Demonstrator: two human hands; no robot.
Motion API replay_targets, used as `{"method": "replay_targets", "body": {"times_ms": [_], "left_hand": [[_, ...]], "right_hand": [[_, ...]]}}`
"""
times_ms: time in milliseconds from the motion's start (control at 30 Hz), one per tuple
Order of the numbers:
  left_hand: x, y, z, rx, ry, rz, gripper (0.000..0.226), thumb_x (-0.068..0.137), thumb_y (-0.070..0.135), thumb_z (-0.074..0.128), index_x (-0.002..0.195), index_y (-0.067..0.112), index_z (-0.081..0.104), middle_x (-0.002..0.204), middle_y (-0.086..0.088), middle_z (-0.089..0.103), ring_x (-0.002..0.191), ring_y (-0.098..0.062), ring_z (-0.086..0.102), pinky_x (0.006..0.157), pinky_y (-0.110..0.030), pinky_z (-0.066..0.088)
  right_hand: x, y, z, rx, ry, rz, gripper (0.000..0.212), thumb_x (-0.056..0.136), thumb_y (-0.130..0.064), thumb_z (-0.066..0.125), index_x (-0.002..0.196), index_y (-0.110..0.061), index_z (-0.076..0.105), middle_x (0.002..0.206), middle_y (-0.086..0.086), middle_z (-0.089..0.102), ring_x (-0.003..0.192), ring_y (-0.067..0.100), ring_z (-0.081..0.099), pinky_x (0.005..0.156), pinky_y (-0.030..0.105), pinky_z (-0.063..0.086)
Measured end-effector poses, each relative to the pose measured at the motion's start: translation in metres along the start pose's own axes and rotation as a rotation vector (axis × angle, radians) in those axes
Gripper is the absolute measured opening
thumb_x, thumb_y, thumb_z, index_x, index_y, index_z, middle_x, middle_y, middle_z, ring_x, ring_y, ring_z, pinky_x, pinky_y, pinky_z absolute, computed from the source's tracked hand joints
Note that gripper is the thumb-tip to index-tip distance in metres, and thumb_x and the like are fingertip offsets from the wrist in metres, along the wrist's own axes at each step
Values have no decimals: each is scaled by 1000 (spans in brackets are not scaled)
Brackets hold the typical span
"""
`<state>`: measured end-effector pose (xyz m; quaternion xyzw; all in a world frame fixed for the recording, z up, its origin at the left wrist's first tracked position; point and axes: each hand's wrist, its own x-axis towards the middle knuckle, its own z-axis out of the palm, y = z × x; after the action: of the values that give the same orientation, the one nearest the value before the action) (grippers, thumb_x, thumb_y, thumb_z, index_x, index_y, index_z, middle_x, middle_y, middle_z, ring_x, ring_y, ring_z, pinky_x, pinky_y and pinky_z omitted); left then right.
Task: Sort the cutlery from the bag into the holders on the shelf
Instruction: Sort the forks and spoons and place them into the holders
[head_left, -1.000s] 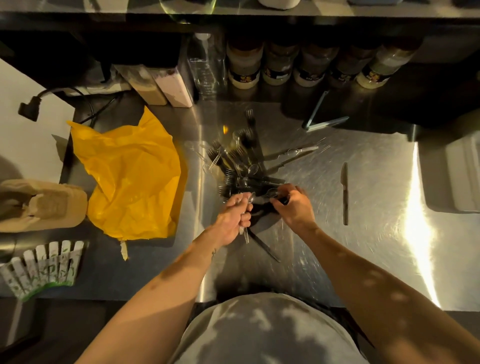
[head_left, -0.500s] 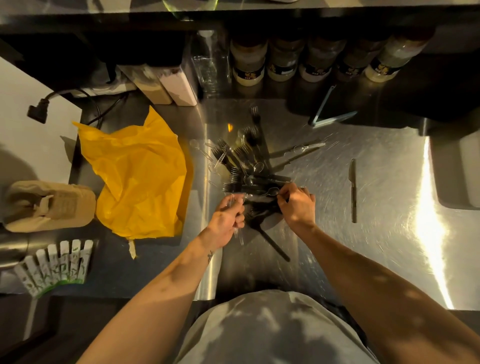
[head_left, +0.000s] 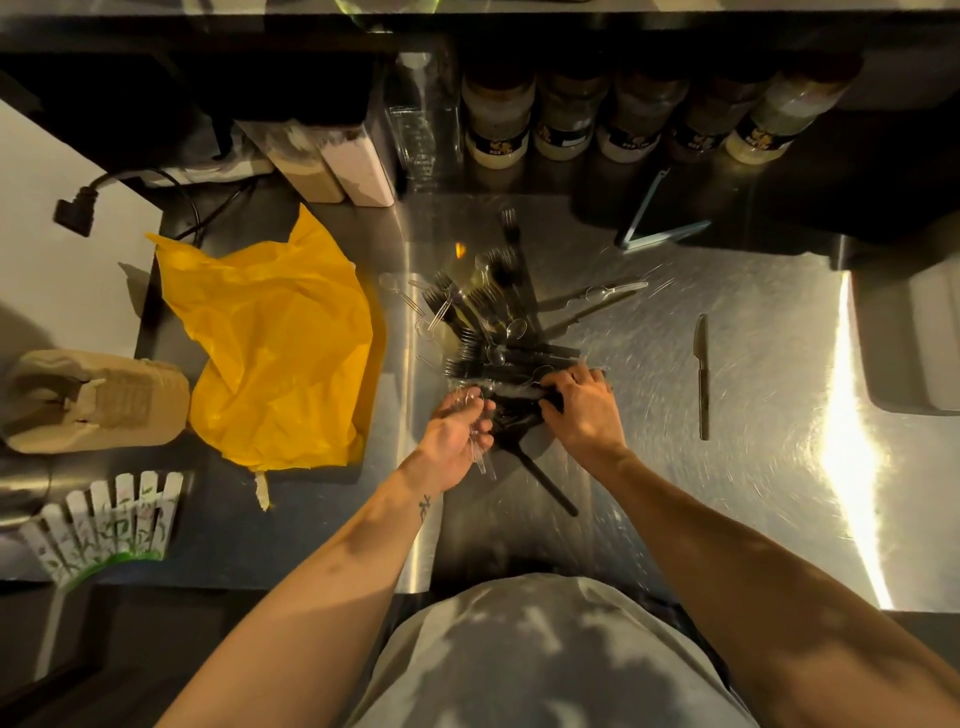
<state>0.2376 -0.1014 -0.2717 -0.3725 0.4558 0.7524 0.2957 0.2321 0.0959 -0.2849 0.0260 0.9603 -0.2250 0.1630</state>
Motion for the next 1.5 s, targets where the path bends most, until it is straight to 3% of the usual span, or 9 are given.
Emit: {"method": "replay_targets", "body": {"times_ms": [200, 467, 667, 1000, 1233, 1500], "left_hand": [[-2, -2, 1, -30, 57, 6, 29, 103, 2, 48, 130, 11, 53, 84, -8, 63, 65, -15, 54, 54, -27, 44], [-1, -3, 1, -6, 83, 10, 30, 101, -1, 49, 129, 9, 54, 85, -11, 63, 64, -17, 54, 52, -29, 45], [-1, -4, 3, 10, 70, -10, 26, 102, 0, 49, 124, 10, 56, 88, -11, 63, 65, -17, 53, 54, -30, 45], [-1, -8, 1, 43, 74, -10, 32, 102, 1, 49, 133, 8, 52, 95, -11, 62, 68, -17, 53, 57, -30, 45], [-4, -9, 3, 76, 81, 3, 31, 103, 1, 48, 133, 10, 53, 100, -10, 65, 71, -16, 53, 59, -29, 46], [-8, -10, -1, 115, 87, -13, 31, 103, 0, 46, 132, 9, 52, 103, -11, 65, 69, -16, 51, 55, -26, 43]], "right_hand": [[3, -13, 0, -209, -19, -139, 37, 100, -29, 57, 136, -28, 58, 133, 5, 49, 125, 28, 43, 110, 44, 40], [4, -16, 1, -243, -51, -95, 28, 105, -32, 45, 129, -25, 58, 130, 2, 55, 122, 24, 46, 107, 41, 40], [1, -12, -2, -345, -60, -58, 31, 104, -36, 48, 129, -24, 61, 134, 6, 52, 128, 28, 44, 107, 43, 39], [-5, -12, 2, -313, -121, -115, 44, 99, -42, 54, 138, -22, 57, 140, 5, 51, 132, 26, 43, 113, 43, 37], [-8, -18, 4, -182, -143, -13, 60, 88, -49, 67, 139, -21, 51, 141, 5, 48, 133, 28, 40, 116, 46, 32], [-5, -22, 14, -226, -91, -5, 45, 96, -47, 60, 133, -22, 54, 136, 7, 49, 128, 27, 43, 112, 44, 37]]}}
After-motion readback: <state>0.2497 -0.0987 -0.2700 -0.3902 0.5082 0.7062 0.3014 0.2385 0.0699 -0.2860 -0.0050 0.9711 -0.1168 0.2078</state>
